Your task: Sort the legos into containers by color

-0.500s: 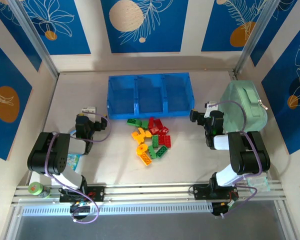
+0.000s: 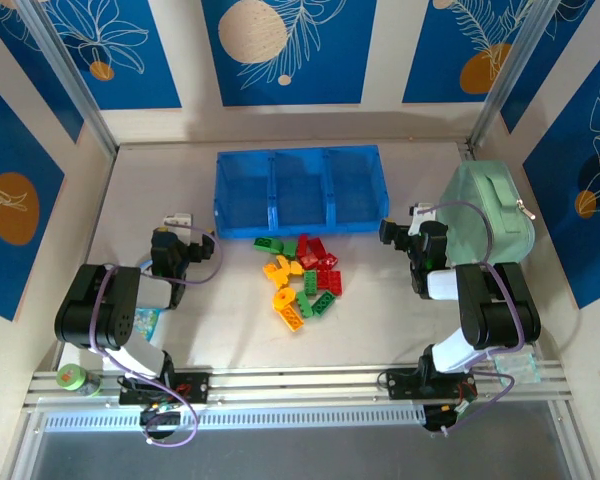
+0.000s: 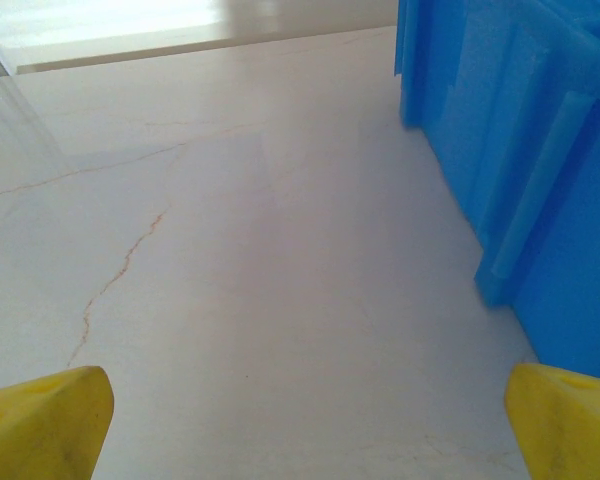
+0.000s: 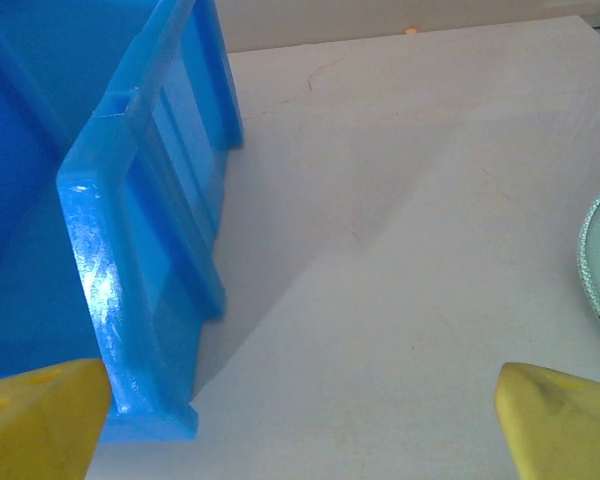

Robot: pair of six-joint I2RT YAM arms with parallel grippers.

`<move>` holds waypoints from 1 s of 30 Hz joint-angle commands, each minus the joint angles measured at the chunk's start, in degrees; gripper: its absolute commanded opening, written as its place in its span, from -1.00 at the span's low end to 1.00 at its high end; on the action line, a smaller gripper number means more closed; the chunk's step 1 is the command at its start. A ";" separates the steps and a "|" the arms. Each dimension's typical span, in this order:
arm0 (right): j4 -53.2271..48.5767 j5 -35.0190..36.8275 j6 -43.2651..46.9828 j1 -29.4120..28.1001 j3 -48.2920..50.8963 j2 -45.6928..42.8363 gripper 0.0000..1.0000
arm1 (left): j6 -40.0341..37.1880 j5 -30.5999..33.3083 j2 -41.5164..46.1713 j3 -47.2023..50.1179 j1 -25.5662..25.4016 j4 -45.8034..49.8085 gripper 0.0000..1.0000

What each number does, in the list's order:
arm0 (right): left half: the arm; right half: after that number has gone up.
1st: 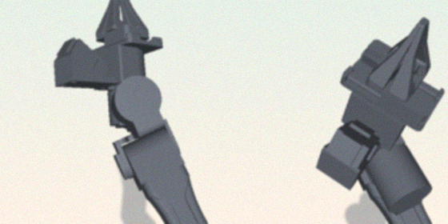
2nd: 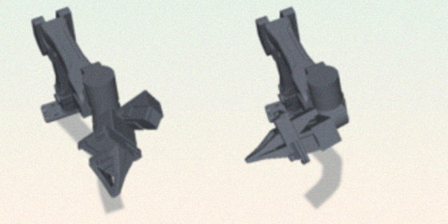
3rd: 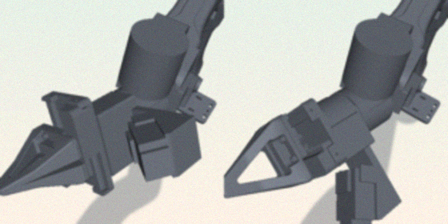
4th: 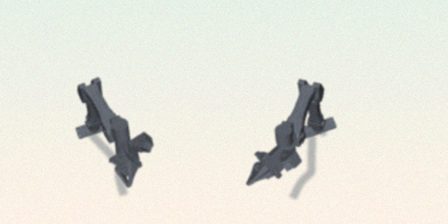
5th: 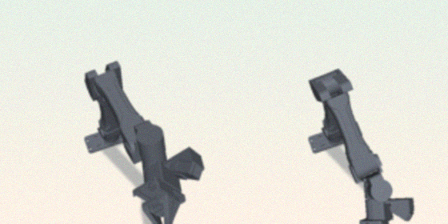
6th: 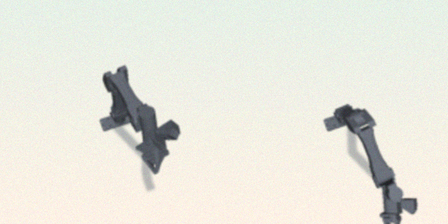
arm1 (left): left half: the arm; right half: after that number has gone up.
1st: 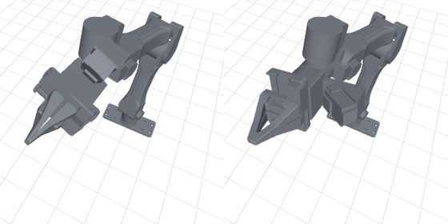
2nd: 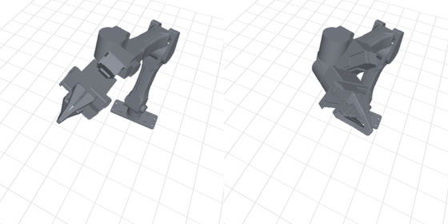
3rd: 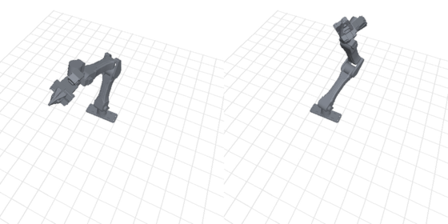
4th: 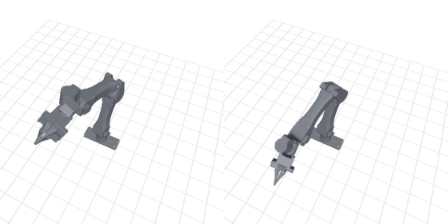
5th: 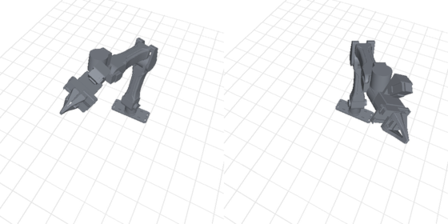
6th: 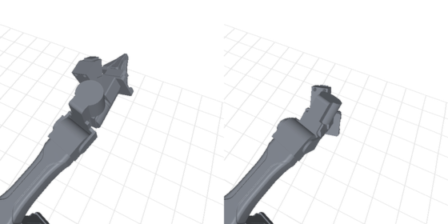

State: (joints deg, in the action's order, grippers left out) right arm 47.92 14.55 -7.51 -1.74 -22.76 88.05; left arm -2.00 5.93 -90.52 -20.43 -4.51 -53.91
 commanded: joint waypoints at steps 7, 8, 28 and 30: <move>0.74 -0.57 -0.14 0.25 0.09 -0.78 0.98 | -0.64 -1.10 0.87 -0.84 0.29 -0.23 1.00; 0.77 -0.58 -0.14 0.24 0.09 -0.78 0.98 | -0.61 -1.11 0.87 -0.84 0.29 -0.23 1.00; -18.87 -2.50 3.12 -2.46 -6.13 -13.44 0.98 | -1.03 12.05 14.96 -2.77 -3.84 13.82 1.00; -24.47 -3.57 3.38 -4.08 -8.20 -20.75 0.98 | 2.18 14.69 20.35 -6.41 -5.06 22.67 1.00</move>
State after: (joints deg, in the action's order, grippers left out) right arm 32.91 13.08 -5.93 -3.81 -26.15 76.14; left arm -1.72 14.02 -76.49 -21.80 -7.94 -42.37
